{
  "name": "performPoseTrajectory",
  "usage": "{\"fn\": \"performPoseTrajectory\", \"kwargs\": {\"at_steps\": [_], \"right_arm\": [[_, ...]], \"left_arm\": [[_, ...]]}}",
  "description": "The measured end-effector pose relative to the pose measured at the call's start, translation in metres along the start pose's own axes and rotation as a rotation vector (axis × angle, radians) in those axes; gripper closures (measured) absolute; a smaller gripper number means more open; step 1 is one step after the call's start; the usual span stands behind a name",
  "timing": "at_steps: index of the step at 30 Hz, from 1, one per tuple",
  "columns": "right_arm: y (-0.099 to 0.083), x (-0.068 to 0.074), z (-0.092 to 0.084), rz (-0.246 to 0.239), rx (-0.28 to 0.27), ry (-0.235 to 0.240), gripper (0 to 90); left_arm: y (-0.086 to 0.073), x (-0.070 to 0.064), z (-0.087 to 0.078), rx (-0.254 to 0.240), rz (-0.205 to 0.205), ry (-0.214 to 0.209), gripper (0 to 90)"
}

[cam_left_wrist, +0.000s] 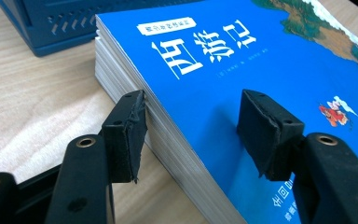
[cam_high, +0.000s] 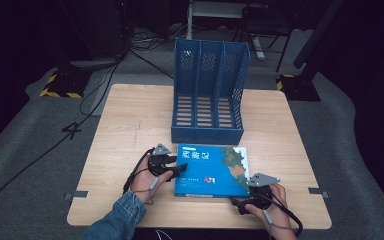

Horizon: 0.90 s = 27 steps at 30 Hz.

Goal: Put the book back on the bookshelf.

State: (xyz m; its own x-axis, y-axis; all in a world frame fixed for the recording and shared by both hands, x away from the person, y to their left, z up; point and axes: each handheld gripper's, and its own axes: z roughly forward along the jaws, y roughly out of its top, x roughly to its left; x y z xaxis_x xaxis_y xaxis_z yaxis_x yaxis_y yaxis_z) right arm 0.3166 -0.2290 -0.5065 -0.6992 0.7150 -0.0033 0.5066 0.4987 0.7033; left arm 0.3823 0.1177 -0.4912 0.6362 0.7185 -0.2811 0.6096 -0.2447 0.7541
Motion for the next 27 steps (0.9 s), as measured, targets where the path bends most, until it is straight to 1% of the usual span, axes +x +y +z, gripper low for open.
{"fn": "performPoseTrajectory", "kwargs": {"at_steps": [2, 4, 5, 6, 7, 8, 9, 10, 11, 13, 14, 16, 17, 18, 19, 20, 21, 23, 25, 27], "right_arm": [[0.001, -0.001, 0.001, 0.002, -0.005, -0.002, 0.0], [0.002, -0.002, 0.002, 0.002, -0.005, -0.002, 0.0], [0.002, -0.002, 0.002, 0.002, -0.005, -0.002, 0.0], [0.002, -0.003, 0.003, 0.003, -0.006, -0.002, 0.0], [0.003, -0.003, 0.003, 0.000, -0.006, -0.002, 0.0], [0.003, -0.004, 0.004, -0.001, -0.009, -0.001, 0.0], [0.003, -0.004, 0.004, 0.000, -0.011, -0.001, 0.0], [0.003, -0.005, 0.004, 0.001, -0.009, 0.000, 0.0], [0.003, -0.005, 0.004, 0.001, -0.009, 0.000, 0.0], [0.004, -0.006, 0.005, 0.000, -0.008, 0.002, 0.0], [0.004, -0.006, 0.005, -0.001, -0.009, 0.001, 0.0], [0.004, -0.006, 0.006, 0.000, -0.011, 0.002, 0.0], [0.004, -0.006, 0.006, 0.000, -0.011, 0.002, 0.0], [0.005, -0.007, 0.006, -0.001, -0.012, 0.003, 0.0], [0.005, -0.007, 0.006, -0.001, -0.011, 0.002, 0.0], [0.005, -0.007, 0.006, -0.001, -0.011, 0.002, 0.0], [0.005, -0.007, 0.006, -0.001, -0.011, 0.002, 0.0], [0.005, -0.007, 0.006, 0.000, -0.012, 0.001, 0.0], [0.005, -0.007, 0.006, 0.000, -0.012, 0.000, 0.0], [0.005, -0.007, 0.006, 0.000, -0.012, -0.001, 0.0]], "left_arm": [[0.001, -0.001, 0.000, -0.008, 0.013, 0.018, 44.0], [0.003, -0.003, -0.002, -0.021, 0.029, 0.036, 48.6], [0.003, -0.003, -0.002, -0.021, 0.029, 0.036, 50.4], [0.006, -0.004, -0.004, -0.037, 0.035, 0.034, 52.1], [0.007, -0.004, -0.005, -0.052, 0.024, 0.015, 52.8], [0.007, -0.005, -0.006, -0.073, 0.000, -0.015, 53.0], [0.007, -0.005, -0.006, -0.073, 0.000, -0.015, 53.0], [0.008, -0.005, -0.006, -0.093, -0.010, -0.042, 52.9], [0.008, -0.005, -0.006, -0.093, -0.010, -0.042, 52.9], [0.008, -0.006, -0.006, -0.105, 0.009, -0.046, 53.5], [0.008, -0.008, -0.007, -0.122, 0.004, -0.069, 53.8], [0.007, -0.009, -0.008, -0.123, -0.005, -0.104, 56.4], [0.007, -0.009, -0.008, -0.123, -0.005, -0.104, 56.3], [0.006, -0.010, -0.007, -0.113, -0.002, -0.111, 56.3], [0.005, -0.012, -0.005, -0.083, -0.003, -0.121, 57.6], [0.001, -0.014, -0.002, -0.024, -0.006, -0.143, 61.9], [-0.001, -0.015, -0.001, -0.003, -0.006, -0.143, 61.5], [-0.003, -0.015, -0.002, 0.002, 0.005, -0.130, 62.6], [0.000, -0.013, -0.006, -0.004, -0.024, -0.155, 72.8], [0.003, -0.013, -0.009, -0.008, -0.028, -0.172, 81.0]]}}
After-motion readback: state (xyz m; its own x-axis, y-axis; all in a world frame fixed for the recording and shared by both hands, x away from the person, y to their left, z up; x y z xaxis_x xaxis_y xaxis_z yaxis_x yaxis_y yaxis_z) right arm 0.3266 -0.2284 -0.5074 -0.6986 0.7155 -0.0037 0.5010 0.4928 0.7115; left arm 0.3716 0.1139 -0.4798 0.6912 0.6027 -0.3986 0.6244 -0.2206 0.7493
